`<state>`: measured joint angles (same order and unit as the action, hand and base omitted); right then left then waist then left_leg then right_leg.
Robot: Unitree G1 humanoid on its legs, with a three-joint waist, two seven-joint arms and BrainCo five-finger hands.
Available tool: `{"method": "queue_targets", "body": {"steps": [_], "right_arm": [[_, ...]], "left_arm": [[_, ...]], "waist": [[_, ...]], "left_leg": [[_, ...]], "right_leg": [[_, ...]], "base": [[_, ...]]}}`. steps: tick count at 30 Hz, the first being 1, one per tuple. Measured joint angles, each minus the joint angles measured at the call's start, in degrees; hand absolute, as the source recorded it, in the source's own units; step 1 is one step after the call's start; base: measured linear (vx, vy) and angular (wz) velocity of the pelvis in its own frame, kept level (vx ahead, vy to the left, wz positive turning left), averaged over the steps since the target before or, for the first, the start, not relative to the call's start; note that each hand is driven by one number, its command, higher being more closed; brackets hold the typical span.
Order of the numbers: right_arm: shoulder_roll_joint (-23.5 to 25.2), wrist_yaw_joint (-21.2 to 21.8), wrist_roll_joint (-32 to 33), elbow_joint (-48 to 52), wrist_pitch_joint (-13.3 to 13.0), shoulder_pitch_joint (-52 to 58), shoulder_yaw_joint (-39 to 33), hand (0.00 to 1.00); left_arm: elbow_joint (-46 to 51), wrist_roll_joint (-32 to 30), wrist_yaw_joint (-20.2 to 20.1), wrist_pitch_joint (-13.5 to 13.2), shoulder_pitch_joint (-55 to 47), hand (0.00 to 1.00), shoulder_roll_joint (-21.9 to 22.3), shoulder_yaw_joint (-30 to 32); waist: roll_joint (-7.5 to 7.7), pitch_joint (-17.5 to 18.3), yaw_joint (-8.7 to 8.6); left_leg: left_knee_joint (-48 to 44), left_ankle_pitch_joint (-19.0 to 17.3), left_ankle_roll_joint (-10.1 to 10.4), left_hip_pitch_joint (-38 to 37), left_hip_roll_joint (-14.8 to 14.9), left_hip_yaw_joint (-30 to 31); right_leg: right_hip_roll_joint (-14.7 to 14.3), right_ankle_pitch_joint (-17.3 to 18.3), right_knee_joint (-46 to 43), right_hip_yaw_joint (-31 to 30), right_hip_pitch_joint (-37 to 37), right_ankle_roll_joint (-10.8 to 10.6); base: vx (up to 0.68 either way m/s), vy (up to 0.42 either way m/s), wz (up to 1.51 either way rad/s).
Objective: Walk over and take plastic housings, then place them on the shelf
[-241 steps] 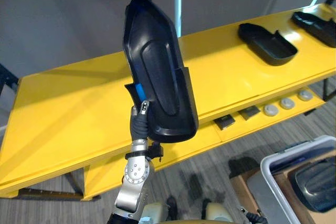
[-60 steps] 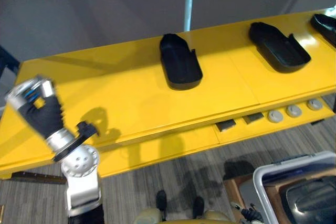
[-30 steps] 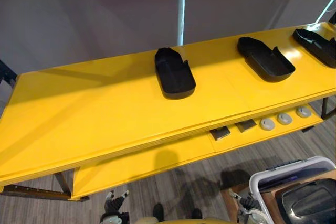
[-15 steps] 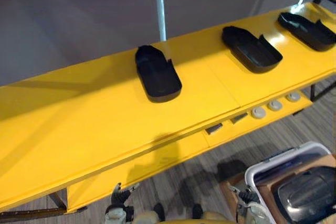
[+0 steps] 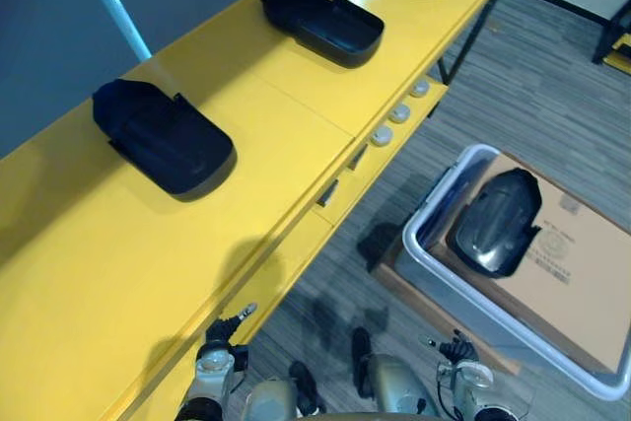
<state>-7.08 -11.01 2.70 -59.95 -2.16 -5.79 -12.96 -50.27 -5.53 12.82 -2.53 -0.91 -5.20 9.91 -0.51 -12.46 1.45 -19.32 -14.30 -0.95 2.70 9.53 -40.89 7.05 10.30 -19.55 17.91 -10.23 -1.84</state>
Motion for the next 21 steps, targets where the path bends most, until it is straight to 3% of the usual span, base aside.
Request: {"method": "queue_targets", "body": {"steps": [2,7,9,12,15,16,17,18,19,21], "right_arm": [[-1.32,-0.04,-0.06,-0.14,0.00,-0.52,-0.03,0.00],[-3.49,-0.12,-0.55,0.12,0.06,1.66,-0.68,0.00],[-3.59,-0.14,-0.46,0.18,0.07,2.81,-0.85,0.00],[-3.88,-0.45,0.72,-0.08,0.26,4.38,-3.25,0.00],[-3.38,-0.84,1.37,-0.08,0.23,4.22,-5.22,0.00],[-3.31,-1.03,1.39,-0.07,0.17,4.15,-5.29,0.00],[-3.11,-1.31,1.86,0.05,0.10,4.56,-5.38,0.00],[-2.32,-1.29,2.43,0.38,0.07,4.76,-5.64,0.00],[-1.88,-1.30,2.49,0.85,0.02,4.90,-5.96,0.00],[-1.30,-1.37,2.88,0.87,0.04,5.79,-7.19,0.00]], "left_arm": [[-0.28,0.45,0.03,0.18,-0.60,0.00,1.86,0.44],[-0.66,0.48,-0.20,0.13,0.48,0.00,2.87,-0.66],[-1.01,0.48,-0.35,0.18,0.63,0.00,3.36,-0.89],[-1.11,0.48,-0.44,0.18,0.32,0.00,4.17,-1.49],[-1.14,0.48,-0.52,0.27,-0.39,0.00,4.16,-3.07],[-1.16,0.48,-0.60,0.29,-0.84,0.00,4.16,-3.23],[-1.79,0.51,-0.85,0.37,-1.93,0.00,4.02,-3.53],[-3.14,0.58,-1.38,0.79,-2.61,0.00,3.71,-3.56],[-3.43,0.91,-1.48,1.05,-2.51,0.00,3.68,-3.47],[-3.89,0.88,-1.56,1.07,-1.91,0.00,3.29,-3.70]], "waist": [[-1.90,0.93,-0.29],[-1.94,0.97,-0.72],[-2.03,0.94,-0.85],[-2.17,1.02,-0.85],[-2.12,0.88,-0.50],[-2.41,1.01,-0.39],[-3.42,1.32,-0.08],[-3.67,1.87,0.37],[-3.99,2.31,0.53],[-3.37,2.65,0.17]], "left_leg": [[0.01,0.82,1.36,0.55,1.86,1.42],[-9.49,0.68,2.27,-1.46,8.27,1.56],[-12.05,0.65,2.22,-1.25,8.47,3.92],[-12.50,-1.96,4.01,3.09,2.71,21.01],[-7.22,-1.68,5.21,7.76,-3.31,29.11],[-4.55,-1.04,6.09,7.96,-4.21,30.56],[-0.62,2.25,5.03,6.93,-4.70,31.75],[-0.15,2.44,3.48,5.91,-5.00,30.34],[0.50,2.31,3.27,5.29,-5.36,29.64],[3.24,2.94,2.18,3.98,-6.89,28.19]], "right_leg": [[-3.26,-2.59,3.53,-3.31,0.34,1.20],[-8.15,-2.48,1.10,-9.75,0.42,2.24],[-8.65,-1.74,0.31,-11.71,0.42,3.42],[-8.36,-0.59,0.68,-14.57,1.09,4.41],[-7.02,-0.72,0.72,-16.72,1.12,4.65],[-6.94,-0.60,0.65,-17.11,1.08,4.36],[-7.24,0.07,0.07,-17.86,0.88,3.18],[-6.61,0.56,-0.08,-18.00,1.24,2.17],[-5.96,0.43,0.23,-17.71,1.48,1.73],[-4.06,-0.64,1.62,-17.69,2.02,-0.33]], "base": [[-0.03,-0.206,-1.09],[-0.01,-0.214,-0.92],[-0.03,-0.082,-0.70],[-0.04,0.039,-0.40],[-0.01,0.113,-0.29],[-0.01,0.180,-0.50],[0.03,0.211,-0.64],[0.06,0.217,-0.62],[0.13,0.209,-0.34],[0.17,0.187,-0.05]]}}
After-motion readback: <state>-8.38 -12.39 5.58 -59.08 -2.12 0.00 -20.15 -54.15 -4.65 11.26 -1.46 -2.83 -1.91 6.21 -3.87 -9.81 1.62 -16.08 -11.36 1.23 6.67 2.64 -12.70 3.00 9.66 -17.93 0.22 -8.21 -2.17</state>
